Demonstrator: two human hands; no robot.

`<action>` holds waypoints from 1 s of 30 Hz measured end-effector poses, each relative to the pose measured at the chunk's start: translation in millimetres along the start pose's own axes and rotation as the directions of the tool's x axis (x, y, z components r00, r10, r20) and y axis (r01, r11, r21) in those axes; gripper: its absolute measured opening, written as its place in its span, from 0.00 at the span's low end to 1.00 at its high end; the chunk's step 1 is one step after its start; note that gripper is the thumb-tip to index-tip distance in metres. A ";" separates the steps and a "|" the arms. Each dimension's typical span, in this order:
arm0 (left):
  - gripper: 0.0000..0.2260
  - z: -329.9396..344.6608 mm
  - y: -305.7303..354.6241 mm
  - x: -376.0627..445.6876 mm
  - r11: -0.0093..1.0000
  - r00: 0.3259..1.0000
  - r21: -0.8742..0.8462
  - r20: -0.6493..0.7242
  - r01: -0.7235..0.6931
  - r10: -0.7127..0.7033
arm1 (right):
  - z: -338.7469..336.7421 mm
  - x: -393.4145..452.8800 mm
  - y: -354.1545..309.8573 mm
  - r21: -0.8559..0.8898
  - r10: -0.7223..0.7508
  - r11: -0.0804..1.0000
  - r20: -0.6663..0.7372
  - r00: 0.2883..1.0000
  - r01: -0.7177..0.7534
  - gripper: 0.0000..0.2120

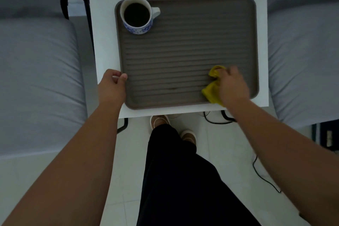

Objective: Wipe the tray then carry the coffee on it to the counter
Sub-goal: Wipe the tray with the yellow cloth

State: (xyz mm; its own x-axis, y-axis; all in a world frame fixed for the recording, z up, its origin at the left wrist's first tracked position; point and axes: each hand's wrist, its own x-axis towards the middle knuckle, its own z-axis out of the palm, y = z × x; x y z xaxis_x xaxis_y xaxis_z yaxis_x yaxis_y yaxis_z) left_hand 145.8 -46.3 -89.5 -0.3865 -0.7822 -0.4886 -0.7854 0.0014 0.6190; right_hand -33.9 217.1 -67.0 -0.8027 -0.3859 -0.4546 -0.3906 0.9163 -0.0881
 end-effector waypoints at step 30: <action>0.06 -1.5 -10.0 10.5 0.998 0.998 -0.008 0.013 -0.058 0.058 | 23.8 -20.1 -30.1 0.037 -0.277 0.960 -0.046 0.960 0.278 0.14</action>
State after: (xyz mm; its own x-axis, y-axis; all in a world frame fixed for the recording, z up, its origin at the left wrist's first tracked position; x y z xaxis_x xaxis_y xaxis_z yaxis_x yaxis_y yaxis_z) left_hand 150.3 -55.4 -100.0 -0.4381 -0.7724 -0.4599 -0.7575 0.0418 0.6515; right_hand 4.7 199.9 -76.3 -0.6833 -0.6289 -0.3710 -0.5816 0.7760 -0.2441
